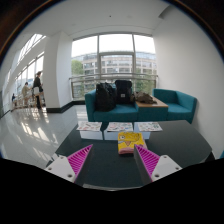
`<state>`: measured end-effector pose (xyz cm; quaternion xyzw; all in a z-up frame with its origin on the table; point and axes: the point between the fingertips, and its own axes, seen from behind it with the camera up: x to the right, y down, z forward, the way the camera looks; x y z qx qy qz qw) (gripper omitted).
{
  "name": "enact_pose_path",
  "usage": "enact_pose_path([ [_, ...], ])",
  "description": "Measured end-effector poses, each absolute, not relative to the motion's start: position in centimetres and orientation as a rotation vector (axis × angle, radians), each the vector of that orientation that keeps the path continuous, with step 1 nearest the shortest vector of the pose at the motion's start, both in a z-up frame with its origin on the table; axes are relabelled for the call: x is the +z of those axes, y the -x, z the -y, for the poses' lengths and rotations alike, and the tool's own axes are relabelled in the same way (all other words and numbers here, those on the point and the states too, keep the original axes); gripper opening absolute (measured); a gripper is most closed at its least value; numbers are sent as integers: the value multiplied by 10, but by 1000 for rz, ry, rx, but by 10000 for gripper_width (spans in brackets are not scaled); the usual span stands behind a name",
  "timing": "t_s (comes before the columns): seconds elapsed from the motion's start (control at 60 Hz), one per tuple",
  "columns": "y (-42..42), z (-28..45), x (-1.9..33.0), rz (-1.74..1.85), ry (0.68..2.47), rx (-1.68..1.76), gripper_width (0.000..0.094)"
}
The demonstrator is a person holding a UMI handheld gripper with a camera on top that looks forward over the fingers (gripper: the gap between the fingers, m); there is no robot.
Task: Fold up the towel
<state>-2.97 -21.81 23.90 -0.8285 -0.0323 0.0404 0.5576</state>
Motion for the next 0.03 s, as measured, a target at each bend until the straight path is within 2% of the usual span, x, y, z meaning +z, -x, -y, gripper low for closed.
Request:
enact_pose_path([
  [0.033,32,217,235,76,1955,98,814],
])
